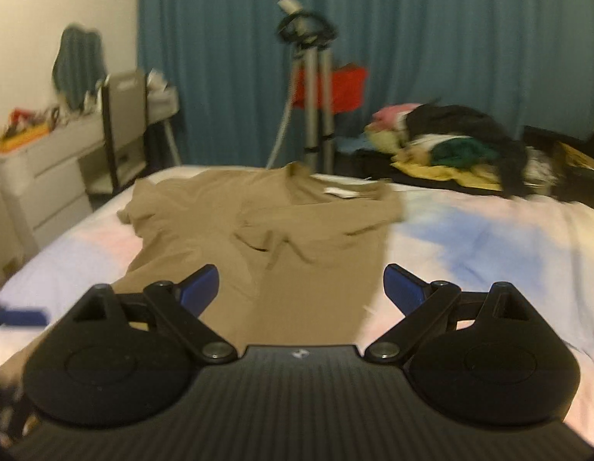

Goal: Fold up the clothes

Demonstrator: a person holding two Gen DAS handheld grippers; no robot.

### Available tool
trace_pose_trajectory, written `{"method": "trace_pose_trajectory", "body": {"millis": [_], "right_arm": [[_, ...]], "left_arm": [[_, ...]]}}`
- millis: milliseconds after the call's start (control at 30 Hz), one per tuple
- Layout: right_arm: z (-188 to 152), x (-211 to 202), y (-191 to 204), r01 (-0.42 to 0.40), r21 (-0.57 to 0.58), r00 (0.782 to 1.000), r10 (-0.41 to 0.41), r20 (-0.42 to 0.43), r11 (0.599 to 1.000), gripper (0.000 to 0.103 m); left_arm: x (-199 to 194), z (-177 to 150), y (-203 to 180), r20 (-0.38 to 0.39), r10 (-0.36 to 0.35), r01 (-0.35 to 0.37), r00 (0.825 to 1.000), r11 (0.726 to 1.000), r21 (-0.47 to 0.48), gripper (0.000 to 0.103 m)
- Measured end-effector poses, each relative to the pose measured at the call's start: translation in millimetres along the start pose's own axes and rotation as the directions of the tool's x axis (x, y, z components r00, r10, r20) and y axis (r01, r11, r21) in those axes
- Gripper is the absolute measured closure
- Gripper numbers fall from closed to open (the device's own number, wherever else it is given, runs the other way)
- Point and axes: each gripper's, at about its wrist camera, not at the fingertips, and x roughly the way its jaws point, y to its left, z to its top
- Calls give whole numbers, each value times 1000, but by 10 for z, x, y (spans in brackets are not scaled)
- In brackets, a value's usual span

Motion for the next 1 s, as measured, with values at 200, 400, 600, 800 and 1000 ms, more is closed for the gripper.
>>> {"method": "trace_pose_trajectory", "body": {"millis": [200,400,600,800,1000], "right_arm": [[265,1538,1135,-242,-127,967,227,-120,962,10],[364,2615,2339,-362,-273,932,343,-117,891,10],[392,3240,2816,-269,-306,963,261,-68,913,43],[664,3182,2670,-103,-263,993,115,28,959,94],[1103,2611,1891,36,-154,973,0,229,987,95]], "left_arm": [[41,-55,552,33,83,-76,996,984,-161,2],[172,-148,941,53,164,-140,985,940,-312,3],[245,-265,1301,55,272,-213,961,850,-482,3],[275,-335,1351,6,302,-251,953,805,-538,4],[56,-276,1165,82,317,-239,945,839,-489,4]]}}
